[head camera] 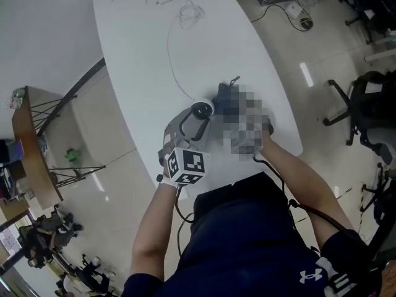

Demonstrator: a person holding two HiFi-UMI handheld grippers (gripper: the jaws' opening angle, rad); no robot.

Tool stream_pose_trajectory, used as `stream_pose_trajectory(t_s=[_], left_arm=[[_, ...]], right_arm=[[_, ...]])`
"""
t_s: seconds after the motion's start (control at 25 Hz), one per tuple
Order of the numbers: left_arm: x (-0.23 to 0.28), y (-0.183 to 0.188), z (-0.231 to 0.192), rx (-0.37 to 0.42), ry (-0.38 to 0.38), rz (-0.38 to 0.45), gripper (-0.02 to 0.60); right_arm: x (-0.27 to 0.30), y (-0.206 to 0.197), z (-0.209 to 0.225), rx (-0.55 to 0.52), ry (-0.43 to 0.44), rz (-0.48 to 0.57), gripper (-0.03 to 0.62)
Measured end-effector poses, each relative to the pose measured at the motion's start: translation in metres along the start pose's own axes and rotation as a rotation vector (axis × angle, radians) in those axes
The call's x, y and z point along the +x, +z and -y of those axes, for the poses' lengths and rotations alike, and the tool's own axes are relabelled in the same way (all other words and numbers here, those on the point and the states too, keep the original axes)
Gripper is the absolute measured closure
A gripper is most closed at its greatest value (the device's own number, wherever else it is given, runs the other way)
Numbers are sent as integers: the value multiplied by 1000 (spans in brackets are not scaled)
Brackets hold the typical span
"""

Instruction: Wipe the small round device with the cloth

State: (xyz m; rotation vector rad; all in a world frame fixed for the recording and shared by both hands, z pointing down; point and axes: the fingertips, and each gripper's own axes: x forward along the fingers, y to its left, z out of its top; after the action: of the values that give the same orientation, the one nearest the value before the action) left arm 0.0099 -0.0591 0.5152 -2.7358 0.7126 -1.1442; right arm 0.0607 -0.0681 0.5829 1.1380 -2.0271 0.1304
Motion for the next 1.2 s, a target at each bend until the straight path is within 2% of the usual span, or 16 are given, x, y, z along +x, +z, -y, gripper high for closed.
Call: stream_pose_trajectory(t_s=[0.12,0.24,0.32,0.36,0.4,0.52,0.64,0.72,0.84,1.08,1.12,1.2], left_arm=[[-9,9,-8,-54,9,28,354],[-22,27,-16,-181,-2,92,366],[-23,34,-19,-238,-6,105,370],[-20,35,-18,-248,-10,100,373],[-17,34,-17,-251,-15,89,373],[-9,27,-14,-263,-19,52,373],[-7,20,-12,-296,-2,26,379],[-5,16,-9,-298,11,8,393],[-3,16,-9,-289,30,6,391],[-3,15,-8,-300,41,2,391],[-2,15,-9,-300,41,0,391],[-1,15,-10,-298,42,-5,391]], right_arm=[[-8,1,14,278,63,89,441],[-25,-9,40,631,91,199,439],[-44,0,61,792,105,277,437],[-54,13,68,801,119,325,436],[-65,32,71,759,139,377,436],[-84,97,49,511,233,479,436],[-77,127,18,289,297,445,436],[-65,123,9,221,312,401,436],[-52,111,15,315,339,387,436],[-15,62,46,720,410,296,437],[-7,53,47,728,407,255,439],[8,34,42,650,389,167,439]])
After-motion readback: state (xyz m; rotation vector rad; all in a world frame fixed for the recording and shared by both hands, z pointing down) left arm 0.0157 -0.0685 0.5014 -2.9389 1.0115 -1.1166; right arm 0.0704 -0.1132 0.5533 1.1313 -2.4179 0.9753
